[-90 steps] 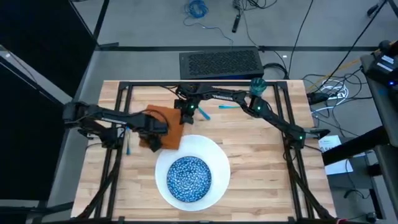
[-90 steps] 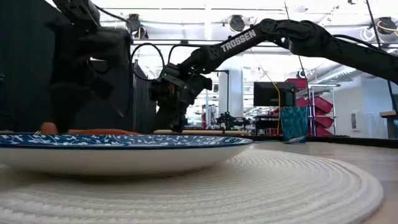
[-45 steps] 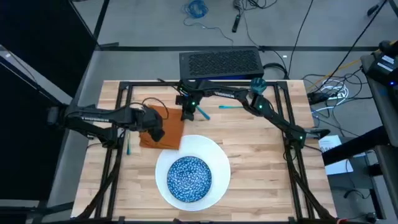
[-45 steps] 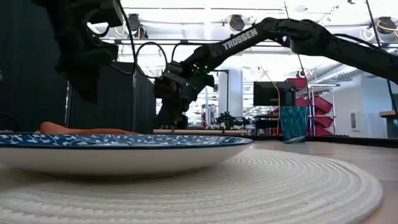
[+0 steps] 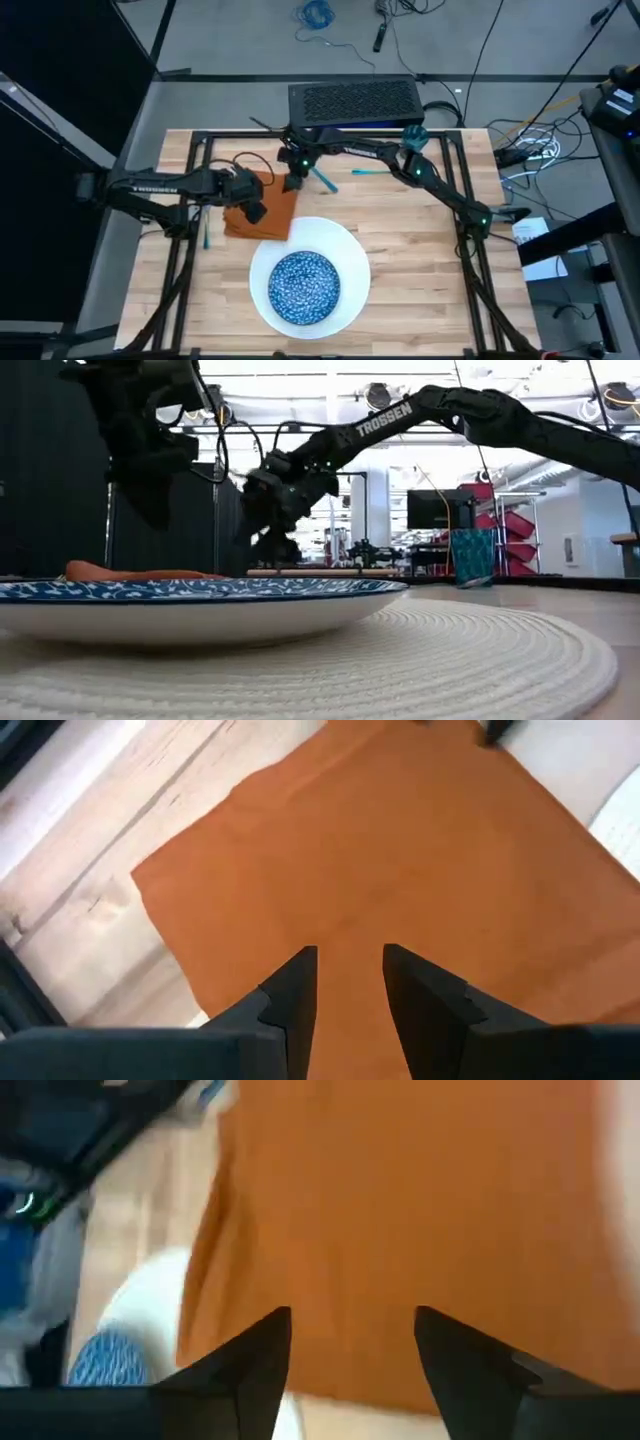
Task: Set table place
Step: Fold the orange table napkin
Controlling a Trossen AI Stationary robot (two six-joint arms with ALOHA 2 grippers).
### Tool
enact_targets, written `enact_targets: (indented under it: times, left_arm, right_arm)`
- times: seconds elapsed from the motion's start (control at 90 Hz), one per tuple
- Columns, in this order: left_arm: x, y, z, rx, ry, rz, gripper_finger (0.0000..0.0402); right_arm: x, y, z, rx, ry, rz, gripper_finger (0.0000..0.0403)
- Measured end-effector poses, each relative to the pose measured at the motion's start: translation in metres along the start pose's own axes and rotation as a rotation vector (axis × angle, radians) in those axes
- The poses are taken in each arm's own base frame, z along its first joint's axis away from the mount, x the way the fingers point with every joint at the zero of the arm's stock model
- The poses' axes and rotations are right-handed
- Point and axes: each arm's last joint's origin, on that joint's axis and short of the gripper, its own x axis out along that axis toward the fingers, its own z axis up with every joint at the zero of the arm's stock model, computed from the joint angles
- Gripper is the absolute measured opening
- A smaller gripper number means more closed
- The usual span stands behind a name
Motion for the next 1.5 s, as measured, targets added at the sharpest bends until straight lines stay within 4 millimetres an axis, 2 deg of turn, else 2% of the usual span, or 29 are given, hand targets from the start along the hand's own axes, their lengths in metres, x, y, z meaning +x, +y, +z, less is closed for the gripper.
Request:
enact_targets:
  times: [0.244,0.456,0.644,0.889,1.0,1.067,1.189,1.333,1.5]
  left_arm:
    - [-0.010,0.002,-0.007,0.019,0.005,-0.030,0.0104]
    - [-0.028,0.012,-0.010,-0.036,-0.086,-0.059,0.0104]
    - [-0.038,0.018,-0.012,-0.057,-0.146,-0.066,0.0104]
    - [-0.040,0.019,-0.012,-0.035,-0.158,-0.069,0.0104]
    - [-0.040,0.020,-0.012,-0.019,-0.168,-0.054,0.0104]
    - [-0.040,0.020,-0.012,-0.014,-0.175,-0.049,0.0104]
    - [-0.040,0.020,-0.012,-0.014,-0.177,-0.043,0.0104]
    - [-0.040,0.020,-0.012,-0.014,-0.178,-0.042,0.0104]
    - [-0.040,0.020,-0.012,-0.012,-0.174,-0.040,0.0104]
  right_arm:
    - [-0.028,0.032,0.004,-0.162,0.014,-0.232,0.0194]
    - [-0.037,0.000,-0.003,-0.091,0.080,-0.328,0.0192]
    - [-0.050,-0.022,0.004,0.031,-0.019,-0.361,0.0192]
    - [-0.053,-0.020,0.001,-0.006,0.026,-0.366,0.0192]
    - [-0.063,-0.015,0.003,-0.114,0.051,-0.463,0.0192]
    - [-0.057,-0.003,-0.001,-0.213,0.120,-0.502,0.0192]
    - [-0.031,0.017,-0.009,-0.395,0.208,-0.484,0.0192]
    - [-0.017,0.041,-0.010,-0.662,0.276,-0.550,0.0192]
    - [0.012,0.065,-0.024,-0.837,0.348,-0.486,0.0192]
